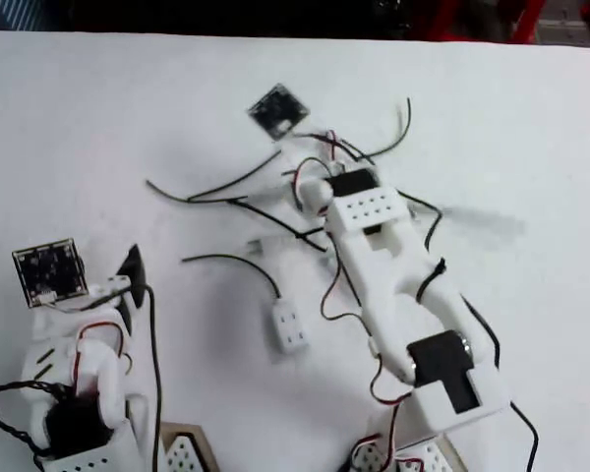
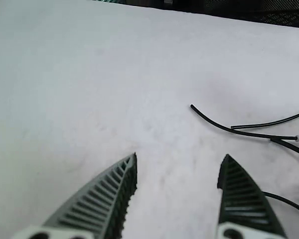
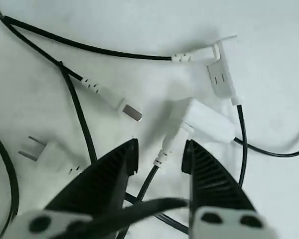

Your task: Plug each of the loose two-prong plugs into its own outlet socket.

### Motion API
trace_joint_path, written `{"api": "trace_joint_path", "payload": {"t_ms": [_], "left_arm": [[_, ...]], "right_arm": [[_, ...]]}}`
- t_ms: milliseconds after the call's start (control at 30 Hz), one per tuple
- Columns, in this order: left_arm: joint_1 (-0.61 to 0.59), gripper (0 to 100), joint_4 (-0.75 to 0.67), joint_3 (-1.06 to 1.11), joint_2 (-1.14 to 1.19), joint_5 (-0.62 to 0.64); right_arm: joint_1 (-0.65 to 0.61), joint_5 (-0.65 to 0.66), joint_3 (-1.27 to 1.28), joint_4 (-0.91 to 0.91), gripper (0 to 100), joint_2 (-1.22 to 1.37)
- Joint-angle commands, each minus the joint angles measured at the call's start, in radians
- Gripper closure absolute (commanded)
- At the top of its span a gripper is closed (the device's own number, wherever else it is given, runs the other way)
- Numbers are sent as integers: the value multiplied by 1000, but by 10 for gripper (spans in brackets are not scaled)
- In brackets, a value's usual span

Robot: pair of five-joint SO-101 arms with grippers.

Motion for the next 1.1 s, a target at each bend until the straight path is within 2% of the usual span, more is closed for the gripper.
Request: {"api": "trace_joint_path", "payload": {"t_ms": [0, 300, 467, 633, 833, 933, 1067], "left_arm": [[-8, 733, -23, -5, 1, 3], [-8, 733, -23, -5, 1, 3], [-8, 733, -23, -5, 1, 3], [-8, 733, -23, -5, 1, 3], [-8, 733, -23, -5, 1, 2], [-8, 733, -23, -5, 1, 2], [-8, 733, -25, 0, 1, 2]], "right_arm": [[-18, 25, -152, 65, 861, -64], [-105, 29, -496, 325, 861, 35], [-151, 132, -600, 410, 861, 186], [-145, 213, -710, 456, 864, 386], [-119, 222, -916, 464, 865, 588], [-116, 227, -1025, 529, 865, 670], [-113, 304, -1180, 650, 861, 771]]}}
